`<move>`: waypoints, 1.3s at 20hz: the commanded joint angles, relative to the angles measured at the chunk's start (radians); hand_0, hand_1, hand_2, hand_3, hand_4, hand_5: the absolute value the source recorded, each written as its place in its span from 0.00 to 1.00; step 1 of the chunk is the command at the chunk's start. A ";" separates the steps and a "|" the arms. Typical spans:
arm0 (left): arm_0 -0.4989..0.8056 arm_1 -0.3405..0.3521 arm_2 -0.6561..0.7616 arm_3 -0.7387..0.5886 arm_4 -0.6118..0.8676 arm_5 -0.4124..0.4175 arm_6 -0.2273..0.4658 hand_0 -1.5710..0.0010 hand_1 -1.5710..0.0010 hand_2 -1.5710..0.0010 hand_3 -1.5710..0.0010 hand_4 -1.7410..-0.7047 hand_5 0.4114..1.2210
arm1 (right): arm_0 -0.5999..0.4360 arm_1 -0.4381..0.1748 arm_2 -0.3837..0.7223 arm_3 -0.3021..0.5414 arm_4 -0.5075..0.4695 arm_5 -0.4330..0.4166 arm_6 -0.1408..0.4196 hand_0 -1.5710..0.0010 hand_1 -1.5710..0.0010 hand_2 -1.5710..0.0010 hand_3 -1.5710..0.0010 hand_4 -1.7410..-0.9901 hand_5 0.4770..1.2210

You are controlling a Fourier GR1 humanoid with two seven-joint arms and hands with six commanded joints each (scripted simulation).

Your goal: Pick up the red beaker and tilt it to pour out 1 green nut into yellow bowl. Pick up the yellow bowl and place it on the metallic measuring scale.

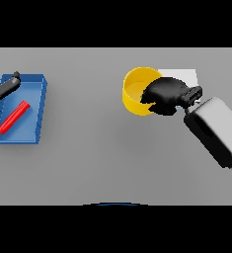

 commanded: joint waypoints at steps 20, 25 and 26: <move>0.009 0.027 -0.003 -0.052 0.002 0.012 0.096 1.00 1.00 1.00 1.00 0.89 0.43 | -0.145 -0.050 -0.081 0.610 0.048 -0.286 -0.123 0.00 0.00 0.00 0.17 0.02 1.00; 0.023 0.042 -0.003 -0.074 0.003 0.014 0.092 1.00 1.00 1.00 1.00 0.91 0.40 | -0.172 0.001 -0.070 0.748 0.065 -0.366 -0.143 0.00 0.02 0.00 0.07 0.02 1.00; 0.016 0.033 -0.005 -0.074 0.005 0.012 0.094 1.00 1.00 1.00 1.00 0.91 0.40 | -0.181 0.006 -0.069 0.764 0.065 -0.371 -0.144 0.00 0.03 0.00 0.06 0.02 1.00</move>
